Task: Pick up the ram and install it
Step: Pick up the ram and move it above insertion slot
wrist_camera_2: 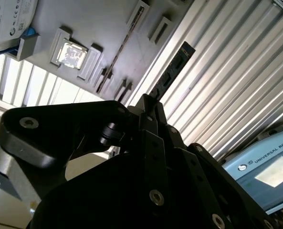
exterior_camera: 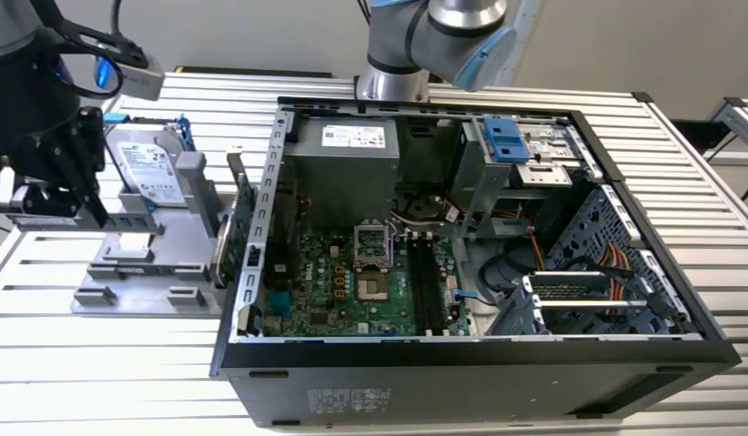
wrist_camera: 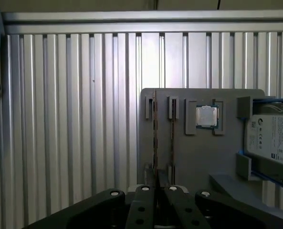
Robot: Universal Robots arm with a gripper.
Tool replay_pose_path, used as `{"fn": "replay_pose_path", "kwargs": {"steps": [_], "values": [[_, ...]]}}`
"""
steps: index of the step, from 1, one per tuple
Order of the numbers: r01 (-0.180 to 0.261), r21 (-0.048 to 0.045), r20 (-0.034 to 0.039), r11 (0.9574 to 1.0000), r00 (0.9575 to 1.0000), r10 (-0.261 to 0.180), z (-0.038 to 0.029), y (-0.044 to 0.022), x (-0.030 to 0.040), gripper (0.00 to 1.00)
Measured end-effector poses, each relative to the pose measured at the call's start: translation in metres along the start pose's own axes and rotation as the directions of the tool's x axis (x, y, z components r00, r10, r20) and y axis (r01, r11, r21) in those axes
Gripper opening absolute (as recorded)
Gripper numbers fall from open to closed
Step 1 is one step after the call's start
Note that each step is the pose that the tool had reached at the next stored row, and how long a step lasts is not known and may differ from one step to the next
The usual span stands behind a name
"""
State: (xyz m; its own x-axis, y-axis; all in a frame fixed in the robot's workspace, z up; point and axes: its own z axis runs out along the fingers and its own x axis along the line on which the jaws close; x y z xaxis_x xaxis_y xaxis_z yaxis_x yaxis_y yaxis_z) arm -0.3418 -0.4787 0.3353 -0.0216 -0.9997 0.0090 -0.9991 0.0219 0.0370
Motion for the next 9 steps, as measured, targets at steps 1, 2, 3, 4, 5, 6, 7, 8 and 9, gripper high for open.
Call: {"fn": "replay_pose_path", "kwargs": {"steps": [1, 2, 3, 4, 5, 6, 7, 8, 9], "values": [[0.000, 0.0000, 0.0000, 1.0000, 1.0000, 0.000, -0.0007, 0.0000, 0.0000, 0.00], [0.000, 0.0000, 0.0000, 1.0000, 1.0000, 0.000, -0.0014, 0.0000, 0.0000, 0.00], [0.000, 0.0000, 0.0000, 1.0000, 1.0000, 0.000, -0.0022, 0.0001, 0.0000, 0.00], [0.000, 0.0000, 0.0000, 1.0000, 1.0000, 0.000, -0.0028, 0.0001, 0.0000, 0.00], [0.000, -0.0001, -0.0001, 1.0000, 1.0000, 0.000, -0.0036, 0.0001, 0.0000, 0.00], [0.000, -0.0001, -0.0001, 1.0000, 1.0000, 0.000, -0.0042, 0.0002, 0.0000, 0.00], [0.000, -0.0001, -0.0001, 1.0000, 1.0000, 0.000, -0.0048, 0.0002, 0.0001, 0.00], [0.000, 0.0000, 0.0000, 1.0000, 1.0000, 0.000, -0.0054, 0.0002, 0.0001, 0.00], [0.000, 0.0000, 0.0000, 1.0000, 1.0000, 0.000, -0.0061, 0.0002, 0.0001, 0.00]]}}
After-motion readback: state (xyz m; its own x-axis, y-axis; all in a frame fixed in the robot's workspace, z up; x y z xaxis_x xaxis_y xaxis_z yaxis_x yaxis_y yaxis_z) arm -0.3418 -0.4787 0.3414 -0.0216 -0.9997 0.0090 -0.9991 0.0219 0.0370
